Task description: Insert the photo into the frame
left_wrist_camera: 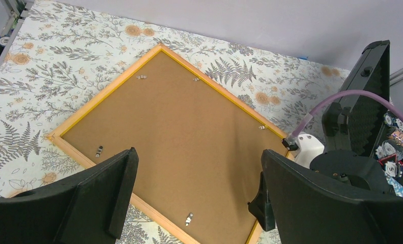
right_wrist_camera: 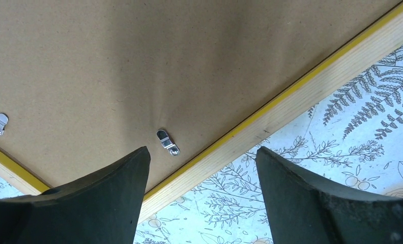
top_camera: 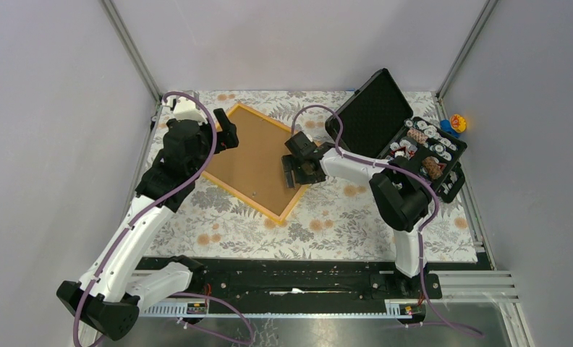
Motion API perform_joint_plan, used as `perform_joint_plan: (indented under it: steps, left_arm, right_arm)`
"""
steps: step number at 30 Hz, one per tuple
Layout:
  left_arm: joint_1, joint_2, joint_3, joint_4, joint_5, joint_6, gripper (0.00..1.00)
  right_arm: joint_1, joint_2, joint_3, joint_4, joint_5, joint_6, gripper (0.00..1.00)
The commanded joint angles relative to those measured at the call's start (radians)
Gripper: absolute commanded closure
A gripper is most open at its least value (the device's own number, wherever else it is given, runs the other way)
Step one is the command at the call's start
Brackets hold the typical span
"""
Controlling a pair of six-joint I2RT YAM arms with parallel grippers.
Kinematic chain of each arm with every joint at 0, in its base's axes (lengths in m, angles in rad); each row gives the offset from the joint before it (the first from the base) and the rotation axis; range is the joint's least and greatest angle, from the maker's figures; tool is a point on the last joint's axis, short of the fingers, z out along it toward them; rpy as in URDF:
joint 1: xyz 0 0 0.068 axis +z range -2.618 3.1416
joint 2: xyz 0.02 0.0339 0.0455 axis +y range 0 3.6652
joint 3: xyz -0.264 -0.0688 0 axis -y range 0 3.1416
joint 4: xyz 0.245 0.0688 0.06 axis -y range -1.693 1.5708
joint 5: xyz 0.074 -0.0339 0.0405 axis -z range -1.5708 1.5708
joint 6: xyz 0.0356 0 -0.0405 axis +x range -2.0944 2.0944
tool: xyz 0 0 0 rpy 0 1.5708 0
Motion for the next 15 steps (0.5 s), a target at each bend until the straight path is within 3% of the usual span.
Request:
perform_joint_plan:
  steps: [1,10,15]
  left_arm:
    - [-0.004,-0.001,-0.001,0.053,0.008,0.001,0.01]
    - [-0.004,-0.001,-0.001,0.053,0.011,0.000,0.01]
    - [-0.004,-0.001,-0.001,0.054,0.011,-0.001,0.01]
  right_arm:
    - [0.017,0.032,0.059,-0.007,0.043,0.034,0.17]
    - [0.032,0.104,0.135,-0.093,0.136,0.094,0.18]
    - [0.033,0.119,0.140,-0.108,0.159,0.132,0.25]
